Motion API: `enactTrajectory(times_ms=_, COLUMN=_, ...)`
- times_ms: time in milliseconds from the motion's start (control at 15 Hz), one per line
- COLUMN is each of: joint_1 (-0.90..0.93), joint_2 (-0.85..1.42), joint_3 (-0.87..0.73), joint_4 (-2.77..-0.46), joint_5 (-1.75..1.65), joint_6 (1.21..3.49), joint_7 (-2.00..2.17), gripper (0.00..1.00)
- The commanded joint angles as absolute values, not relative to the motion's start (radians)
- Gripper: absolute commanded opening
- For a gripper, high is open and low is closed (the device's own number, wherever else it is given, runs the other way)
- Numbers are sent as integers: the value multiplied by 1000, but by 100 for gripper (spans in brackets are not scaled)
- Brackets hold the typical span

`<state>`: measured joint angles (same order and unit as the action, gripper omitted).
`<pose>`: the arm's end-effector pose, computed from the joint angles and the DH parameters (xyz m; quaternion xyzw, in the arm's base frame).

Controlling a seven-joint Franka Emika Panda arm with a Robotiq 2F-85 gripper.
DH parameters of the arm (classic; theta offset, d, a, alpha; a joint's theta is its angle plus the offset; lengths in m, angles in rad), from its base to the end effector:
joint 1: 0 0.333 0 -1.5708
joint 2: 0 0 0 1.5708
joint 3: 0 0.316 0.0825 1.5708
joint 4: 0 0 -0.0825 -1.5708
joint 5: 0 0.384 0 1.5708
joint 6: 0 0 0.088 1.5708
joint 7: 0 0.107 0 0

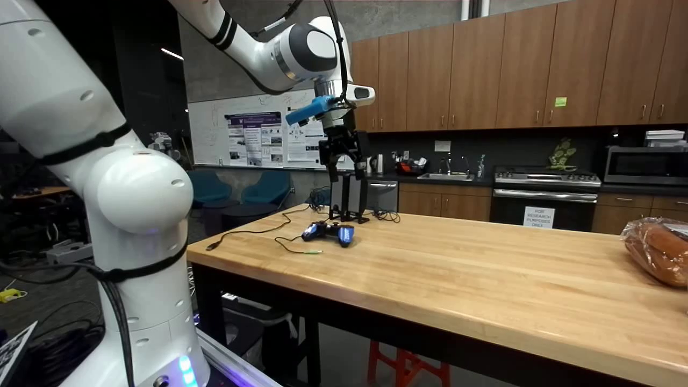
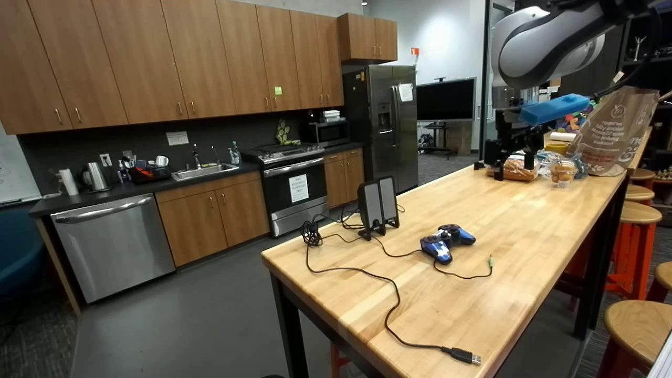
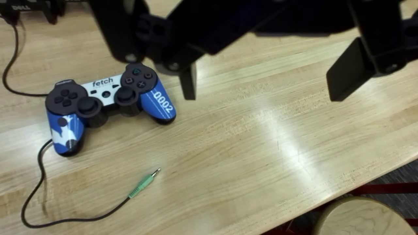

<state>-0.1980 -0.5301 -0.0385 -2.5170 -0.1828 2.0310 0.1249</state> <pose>0.3757 -0.1017 0.4651 0.9874 -0.1386 0.0183 0.0740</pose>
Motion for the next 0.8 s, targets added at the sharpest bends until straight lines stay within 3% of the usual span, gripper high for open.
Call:
enactTrajectory(times_ms=0, joint_1=-187, joint_2=-530, joint_3=-48, joint_4=-2515, joint_5=-188, joint_6=2028, joint_7=129, gripper=100)
enactTrajectory(times_ms=733, joint_1=-168, joint_2=-534, joint_3=-52, joint_4=-2534, joint_5=-133, joint_6=2028, joint_7=139, gripper=100)
